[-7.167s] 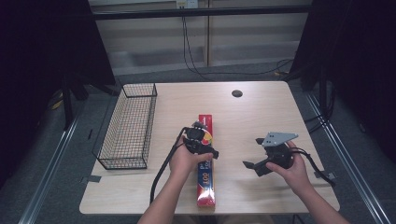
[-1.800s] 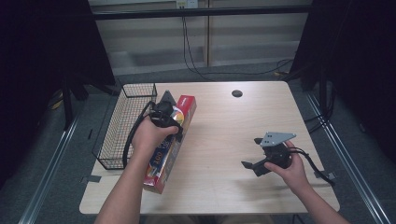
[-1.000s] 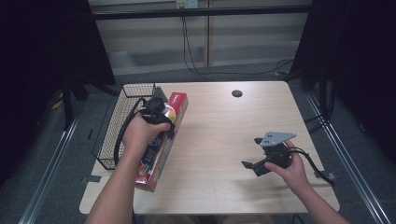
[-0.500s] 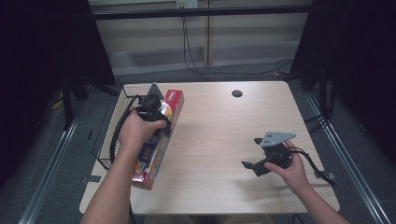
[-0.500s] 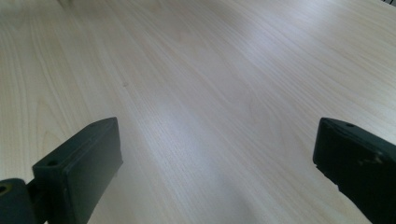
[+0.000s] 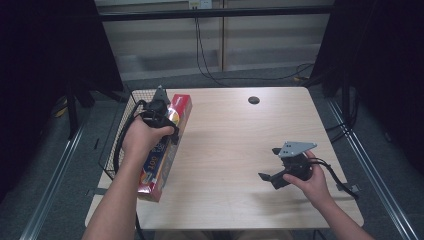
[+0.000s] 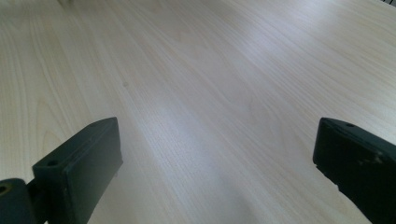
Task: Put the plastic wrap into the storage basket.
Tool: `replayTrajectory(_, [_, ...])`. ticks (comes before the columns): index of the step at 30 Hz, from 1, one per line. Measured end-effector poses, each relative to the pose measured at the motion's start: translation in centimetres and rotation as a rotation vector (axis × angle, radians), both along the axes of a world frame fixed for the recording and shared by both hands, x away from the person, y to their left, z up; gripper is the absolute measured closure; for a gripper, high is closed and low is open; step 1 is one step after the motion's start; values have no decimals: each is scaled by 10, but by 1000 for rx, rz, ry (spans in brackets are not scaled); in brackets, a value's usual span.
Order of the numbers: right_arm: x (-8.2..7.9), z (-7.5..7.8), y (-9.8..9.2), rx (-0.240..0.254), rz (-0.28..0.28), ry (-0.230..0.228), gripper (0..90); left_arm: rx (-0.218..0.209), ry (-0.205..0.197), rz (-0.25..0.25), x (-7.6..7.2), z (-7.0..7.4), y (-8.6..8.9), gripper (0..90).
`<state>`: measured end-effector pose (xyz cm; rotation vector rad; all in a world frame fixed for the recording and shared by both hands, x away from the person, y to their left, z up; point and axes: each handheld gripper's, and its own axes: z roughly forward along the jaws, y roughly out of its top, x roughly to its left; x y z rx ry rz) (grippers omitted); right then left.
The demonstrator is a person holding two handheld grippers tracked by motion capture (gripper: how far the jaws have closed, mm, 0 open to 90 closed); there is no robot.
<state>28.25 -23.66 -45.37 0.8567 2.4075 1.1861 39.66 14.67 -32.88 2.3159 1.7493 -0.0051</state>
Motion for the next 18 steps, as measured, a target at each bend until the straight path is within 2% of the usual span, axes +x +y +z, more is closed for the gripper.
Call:
replayTrajectory(9, [0,0,0,2,1,-1,9,11,-2,29,2,1,9,425])
replayTrajectory(18, [0,1,0,4,1,-2,8,1,5,67,3,3,19,426])
